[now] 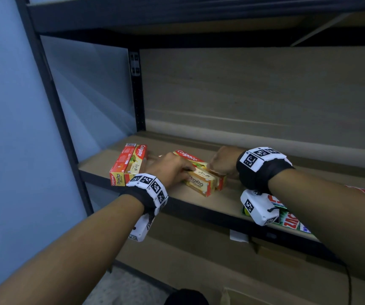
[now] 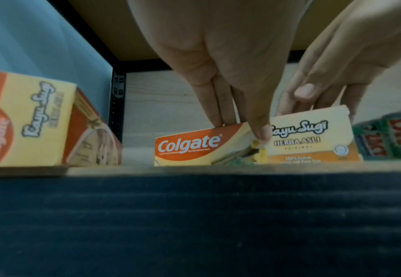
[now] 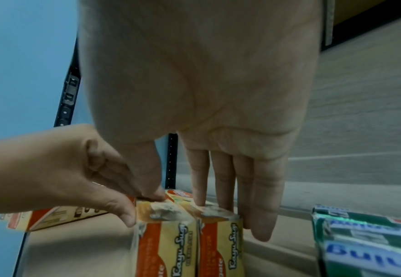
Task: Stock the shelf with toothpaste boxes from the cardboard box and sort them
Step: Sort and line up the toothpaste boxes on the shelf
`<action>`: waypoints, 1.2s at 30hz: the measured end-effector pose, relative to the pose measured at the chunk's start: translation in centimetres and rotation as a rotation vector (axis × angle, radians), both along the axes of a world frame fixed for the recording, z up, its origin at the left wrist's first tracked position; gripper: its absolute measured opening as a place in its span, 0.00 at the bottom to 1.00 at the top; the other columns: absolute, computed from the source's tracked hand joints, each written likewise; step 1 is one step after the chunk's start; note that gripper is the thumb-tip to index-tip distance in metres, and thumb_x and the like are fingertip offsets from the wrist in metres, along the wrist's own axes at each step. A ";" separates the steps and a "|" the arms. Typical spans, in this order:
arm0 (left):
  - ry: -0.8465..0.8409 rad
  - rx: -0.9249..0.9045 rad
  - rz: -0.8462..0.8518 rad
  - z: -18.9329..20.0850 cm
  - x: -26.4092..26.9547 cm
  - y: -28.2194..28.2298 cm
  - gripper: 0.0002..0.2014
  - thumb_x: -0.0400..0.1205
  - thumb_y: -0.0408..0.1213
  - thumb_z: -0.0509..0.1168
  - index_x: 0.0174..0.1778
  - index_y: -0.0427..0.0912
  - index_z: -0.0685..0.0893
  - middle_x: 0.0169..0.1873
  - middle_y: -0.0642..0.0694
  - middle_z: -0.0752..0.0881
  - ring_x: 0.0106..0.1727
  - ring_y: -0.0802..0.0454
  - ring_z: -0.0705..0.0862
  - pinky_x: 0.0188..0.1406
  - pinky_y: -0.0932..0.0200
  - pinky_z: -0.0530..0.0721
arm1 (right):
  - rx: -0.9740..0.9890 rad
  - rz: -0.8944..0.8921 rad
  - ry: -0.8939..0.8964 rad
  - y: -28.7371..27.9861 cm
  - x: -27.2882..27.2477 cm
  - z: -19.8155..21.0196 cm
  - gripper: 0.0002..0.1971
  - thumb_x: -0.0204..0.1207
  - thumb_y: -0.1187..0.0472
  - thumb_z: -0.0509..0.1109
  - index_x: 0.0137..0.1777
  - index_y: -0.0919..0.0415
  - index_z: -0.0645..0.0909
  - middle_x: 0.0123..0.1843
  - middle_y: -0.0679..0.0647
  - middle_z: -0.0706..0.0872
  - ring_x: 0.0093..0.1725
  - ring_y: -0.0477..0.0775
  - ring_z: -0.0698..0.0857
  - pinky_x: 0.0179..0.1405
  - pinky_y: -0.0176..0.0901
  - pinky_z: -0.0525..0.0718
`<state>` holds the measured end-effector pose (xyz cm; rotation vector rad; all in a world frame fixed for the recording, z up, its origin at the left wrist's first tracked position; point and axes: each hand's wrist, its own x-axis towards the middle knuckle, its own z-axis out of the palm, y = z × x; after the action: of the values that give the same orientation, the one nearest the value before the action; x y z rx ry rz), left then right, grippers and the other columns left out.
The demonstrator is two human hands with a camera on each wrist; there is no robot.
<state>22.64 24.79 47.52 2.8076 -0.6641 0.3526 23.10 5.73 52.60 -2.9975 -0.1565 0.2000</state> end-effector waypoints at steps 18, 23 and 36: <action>0.169 0.074 0.145 0.4 3.8 2.7 0.40 0.76 0.32 0.75 0.83 0.51 0.66 0.75 0.42 0.74 0.75 0.41 0.75 0.74 0.49 0.71 | -0.123 0.070 0.124 -0.8 0.7 0.7 0.38 0.58 0.52 0.88 0.71 0.53 0.79 0.67 0.50 0.83 0.58 0.55 0.83 0.60 0.50 0.84; 0.187 0.101 0.087 0.4 4.4 1.8 0.40 0.78 0.34 0.75 0.84 0.51 0.64 0.79 0.42 0.69 0.78 0.43 0.70 0.76 0.52 0.67 | -0.088 0.067 0.141 -2.4 1.5 1.0 0.39 0.66 0.59 0.85 0.77 0.49 0.75 0.80 0.48 0.71 0.74 0.56 0.74 0.57 0.40 0.71; 0.268 0.086 0.042 1.1 5.3 -1.0 0.38 0.77 0.38 0.76 0.83 0.50 0.68 0.76 0.47 0.75 0.74 0.46 0.76 0.67 0.59 0.71 | -0.104 0.016 0.216 -4.5 2.6 1.1 0.41 0.66 0.66 0.84 0.78 0.47 0.73 0.74 0.52 0.78 0.63 0.56 0.80 0.49 0.41 0.78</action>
<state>27.94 23.80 48.61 2.8791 -0.5729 -0.0481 25.73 1.25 53.69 -3.0497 -0.1521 0.5470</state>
